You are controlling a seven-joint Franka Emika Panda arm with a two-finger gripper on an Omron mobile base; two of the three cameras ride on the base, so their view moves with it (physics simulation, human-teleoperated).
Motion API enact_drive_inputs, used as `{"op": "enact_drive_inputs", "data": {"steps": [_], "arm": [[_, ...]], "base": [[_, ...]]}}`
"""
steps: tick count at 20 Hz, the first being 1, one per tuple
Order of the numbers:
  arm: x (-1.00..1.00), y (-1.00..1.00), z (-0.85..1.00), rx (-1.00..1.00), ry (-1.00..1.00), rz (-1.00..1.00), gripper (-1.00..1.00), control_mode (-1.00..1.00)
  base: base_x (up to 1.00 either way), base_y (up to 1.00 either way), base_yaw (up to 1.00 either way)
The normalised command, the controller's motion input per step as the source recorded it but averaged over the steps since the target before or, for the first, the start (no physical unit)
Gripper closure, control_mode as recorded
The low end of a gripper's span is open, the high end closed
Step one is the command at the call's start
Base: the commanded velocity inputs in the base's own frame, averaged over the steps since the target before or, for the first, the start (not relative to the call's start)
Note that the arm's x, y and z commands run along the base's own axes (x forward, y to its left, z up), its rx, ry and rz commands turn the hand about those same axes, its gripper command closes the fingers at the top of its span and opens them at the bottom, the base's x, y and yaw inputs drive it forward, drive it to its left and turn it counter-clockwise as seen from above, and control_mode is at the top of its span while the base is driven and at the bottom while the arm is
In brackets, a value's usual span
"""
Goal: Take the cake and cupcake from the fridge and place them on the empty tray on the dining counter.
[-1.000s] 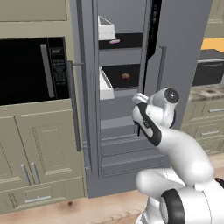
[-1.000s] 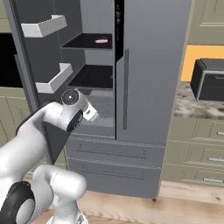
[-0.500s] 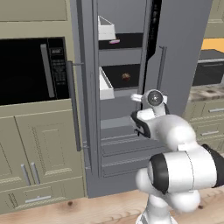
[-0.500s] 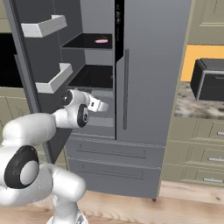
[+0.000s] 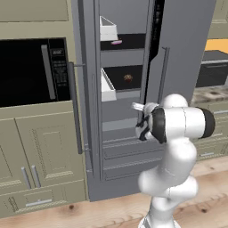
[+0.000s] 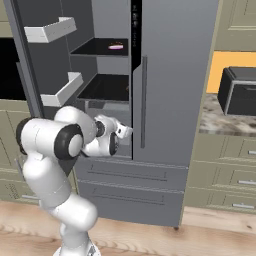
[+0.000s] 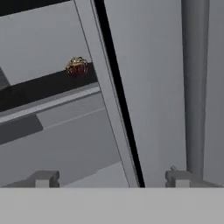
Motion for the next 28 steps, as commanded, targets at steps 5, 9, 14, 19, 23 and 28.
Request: {"op": "enact_drive_inputs", "data": {"steps": [5, 9, 14, 19, 23, 28], "arm": [[0.23, -0.53, 0.69, 0.2, 0.14, 0.13, -1.0, -1.0], [0.18, -0.58, 1.0, 0.16, 0.07, 0.01, -1.0, -1.0], [0.12, -0.52, 1.0, 0.12, 0.0, 0.01, -1.0, -1.0], [0.04, -0.52, 1.0, 0.11, 0.06, 0.0, -1.0, -1.0], [0.0, -0.57, 0.91, 0.02, 0.07, 0.02, -1.0, -1.0], [0.11, -0.63, 0.47, -0.03, 0.12, 0.02, -1.0, -1.0]], "base": [[0.0, 0.0, 0.0], [0.0, 0.0, 0.0], [0.0, 0.0, 0.0], [0.0, 0.0, 0.0], [0.0, 0.0, 0.0], [0.0, 0.0, 0.0]]}}
